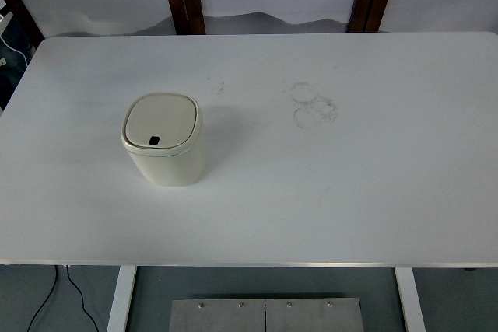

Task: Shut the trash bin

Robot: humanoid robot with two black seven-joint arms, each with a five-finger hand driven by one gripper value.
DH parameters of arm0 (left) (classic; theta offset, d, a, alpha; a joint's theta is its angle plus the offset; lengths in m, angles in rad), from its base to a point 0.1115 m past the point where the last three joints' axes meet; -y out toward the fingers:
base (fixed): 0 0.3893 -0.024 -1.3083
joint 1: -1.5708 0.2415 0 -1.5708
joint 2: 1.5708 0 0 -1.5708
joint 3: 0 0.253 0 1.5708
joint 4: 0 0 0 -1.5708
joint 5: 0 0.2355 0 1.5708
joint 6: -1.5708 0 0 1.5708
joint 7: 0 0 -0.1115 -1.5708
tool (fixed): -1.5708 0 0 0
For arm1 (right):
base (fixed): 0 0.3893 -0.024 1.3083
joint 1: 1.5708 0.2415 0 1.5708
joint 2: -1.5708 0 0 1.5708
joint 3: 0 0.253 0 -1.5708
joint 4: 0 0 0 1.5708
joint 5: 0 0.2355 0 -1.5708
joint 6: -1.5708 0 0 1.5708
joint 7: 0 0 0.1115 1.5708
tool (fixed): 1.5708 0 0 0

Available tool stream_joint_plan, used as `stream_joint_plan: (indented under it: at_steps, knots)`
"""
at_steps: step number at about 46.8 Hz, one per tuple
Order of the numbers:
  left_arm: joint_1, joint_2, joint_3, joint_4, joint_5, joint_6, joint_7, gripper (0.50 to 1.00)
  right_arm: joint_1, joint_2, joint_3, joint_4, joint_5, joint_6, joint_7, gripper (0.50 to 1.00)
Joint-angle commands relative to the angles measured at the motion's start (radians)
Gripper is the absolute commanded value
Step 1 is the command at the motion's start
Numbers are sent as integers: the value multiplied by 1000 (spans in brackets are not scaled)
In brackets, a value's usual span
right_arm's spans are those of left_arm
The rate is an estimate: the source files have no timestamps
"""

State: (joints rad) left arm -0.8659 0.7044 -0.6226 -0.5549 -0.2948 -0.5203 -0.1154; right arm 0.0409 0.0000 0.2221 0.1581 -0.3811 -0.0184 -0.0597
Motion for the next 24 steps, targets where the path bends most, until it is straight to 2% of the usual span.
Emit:
stream_joint_plan:
  at_steps: [1, 10, 17, 24]
  knots:
    - [11, -23, 1, 18, 0, 2, 2, 1000, -1, 0, 0, 0, 1, 0, 0, 995]
    - [18, -46, 1, 27, -3, 23, 5, 1000, -4, 0, 0, 0, 1, 0, 0, 995]
    - [16, -48, 3, 27, -14, 39, 49, 1000, -3, 0, 0, -2, -1, 0, 0, 995]
    - [18, -52, 1, 27, -14, 45, 51, 1000, -4, 0, 0, 0, -1, 0, 0, 995]
